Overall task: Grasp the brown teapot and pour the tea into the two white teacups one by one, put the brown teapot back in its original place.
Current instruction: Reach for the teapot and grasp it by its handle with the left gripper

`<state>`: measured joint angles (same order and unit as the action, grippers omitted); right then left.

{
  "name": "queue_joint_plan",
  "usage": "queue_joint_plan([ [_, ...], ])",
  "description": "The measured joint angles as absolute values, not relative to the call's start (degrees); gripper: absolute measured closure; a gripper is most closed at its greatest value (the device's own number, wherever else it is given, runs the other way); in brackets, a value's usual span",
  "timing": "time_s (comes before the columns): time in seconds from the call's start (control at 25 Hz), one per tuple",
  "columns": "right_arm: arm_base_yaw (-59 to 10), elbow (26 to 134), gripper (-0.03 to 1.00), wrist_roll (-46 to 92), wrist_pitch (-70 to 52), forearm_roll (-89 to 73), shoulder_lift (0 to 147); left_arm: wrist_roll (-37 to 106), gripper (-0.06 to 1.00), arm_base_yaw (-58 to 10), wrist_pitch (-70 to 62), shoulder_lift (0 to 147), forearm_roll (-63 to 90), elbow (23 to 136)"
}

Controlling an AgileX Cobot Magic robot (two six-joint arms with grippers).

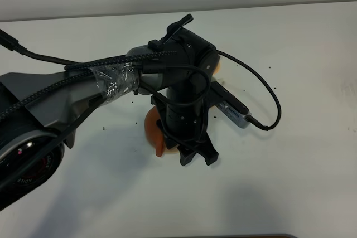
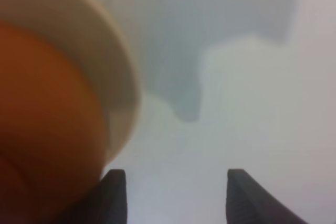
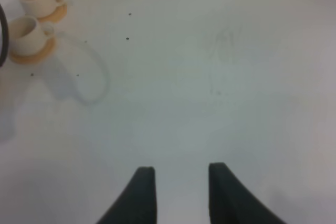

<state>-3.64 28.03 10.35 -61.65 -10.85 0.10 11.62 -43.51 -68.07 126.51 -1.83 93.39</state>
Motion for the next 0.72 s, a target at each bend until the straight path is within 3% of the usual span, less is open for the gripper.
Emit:
queue_joint_plan([
  [0.48, -3.64, 28.03, 0.73, 10.35, -61.65, -10.85, 0.10, 7.36, 0.51, -46.35, -68.07, 122.51, 2.22, 93.39],
  [0.72, -3.64, 28.03, 0.73, 10.35, -61.65, -10.85, 0.10, -0.40, 0.51, -42.88, -68.07, 117.00, 2.86, 92.83],
])
